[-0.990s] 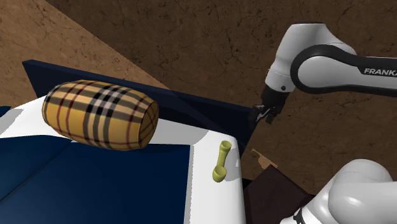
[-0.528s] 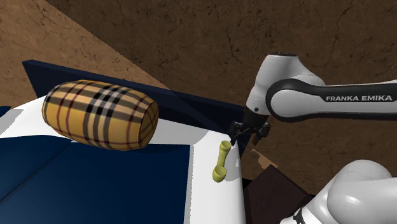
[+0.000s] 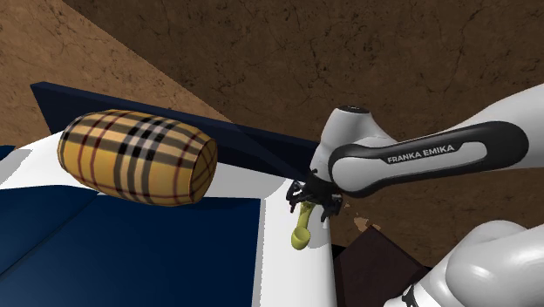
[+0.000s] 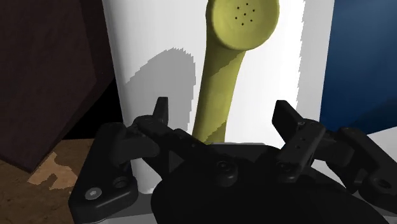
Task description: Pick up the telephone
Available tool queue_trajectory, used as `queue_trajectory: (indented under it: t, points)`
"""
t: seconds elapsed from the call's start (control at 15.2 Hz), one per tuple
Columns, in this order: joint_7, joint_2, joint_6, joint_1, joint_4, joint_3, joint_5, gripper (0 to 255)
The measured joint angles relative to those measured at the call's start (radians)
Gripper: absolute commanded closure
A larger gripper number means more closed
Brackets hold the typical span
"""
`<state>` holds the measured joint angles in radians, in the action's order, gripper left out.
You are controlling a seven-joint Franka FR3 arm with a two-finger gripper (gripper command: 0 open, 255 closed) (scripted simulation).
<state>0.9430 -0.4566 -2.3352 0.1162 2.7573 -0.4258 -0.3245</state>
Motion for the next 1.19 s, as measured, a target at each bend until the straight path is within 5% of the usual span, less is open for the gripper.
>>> queue_trajectory:
  t: [0.46, 0.53, 1.19]
  points:
    - [0.022, 0.102, -0.133, 0.011, 0.029, -0.030, -0.007, 0]
    - [0.022, 0.107, -0.140, 0.012, 0.030, -0.031, -0.007, 255]
    - [0.022, 0.113, -0.147, 0.014, 0.032, -0.032, -0.006, 255]
